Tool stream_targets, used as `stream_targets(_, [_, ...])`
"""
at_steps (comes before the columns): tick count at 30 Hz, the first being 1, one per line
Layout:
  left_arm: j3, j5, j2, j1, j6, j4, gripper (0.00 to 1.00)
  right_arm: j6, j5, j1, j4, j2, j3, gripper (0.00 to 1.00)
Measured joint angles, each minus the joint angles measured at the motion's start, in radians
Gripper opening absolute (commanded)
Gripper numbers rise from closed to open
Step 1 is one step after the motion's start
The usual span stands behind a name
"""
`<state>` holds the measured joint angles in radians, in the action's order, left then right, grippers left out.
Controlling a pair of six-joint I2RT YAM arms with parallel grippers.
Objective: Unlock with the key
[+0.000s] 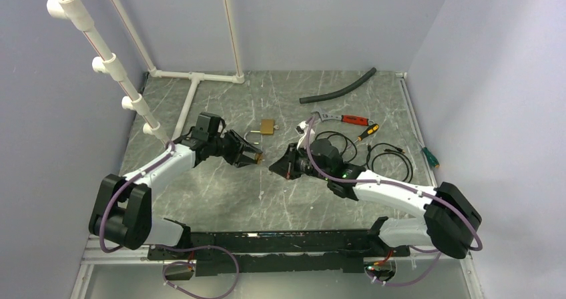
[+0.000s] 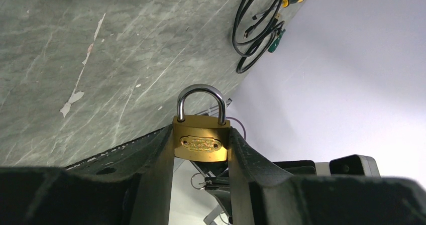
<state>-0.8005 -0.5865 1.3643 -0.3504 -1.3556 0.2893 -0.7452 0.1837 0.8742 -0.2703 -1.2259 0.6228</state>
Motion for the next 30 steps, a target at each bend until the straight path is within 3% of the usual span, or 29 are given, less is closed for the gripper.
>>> stream_targets(30, [0.084,0.087,-0.052,-0.037,0.002,-0.071,0.00,-0.034,0.005,0.016,0.008,-0.125,0.064,0.00])
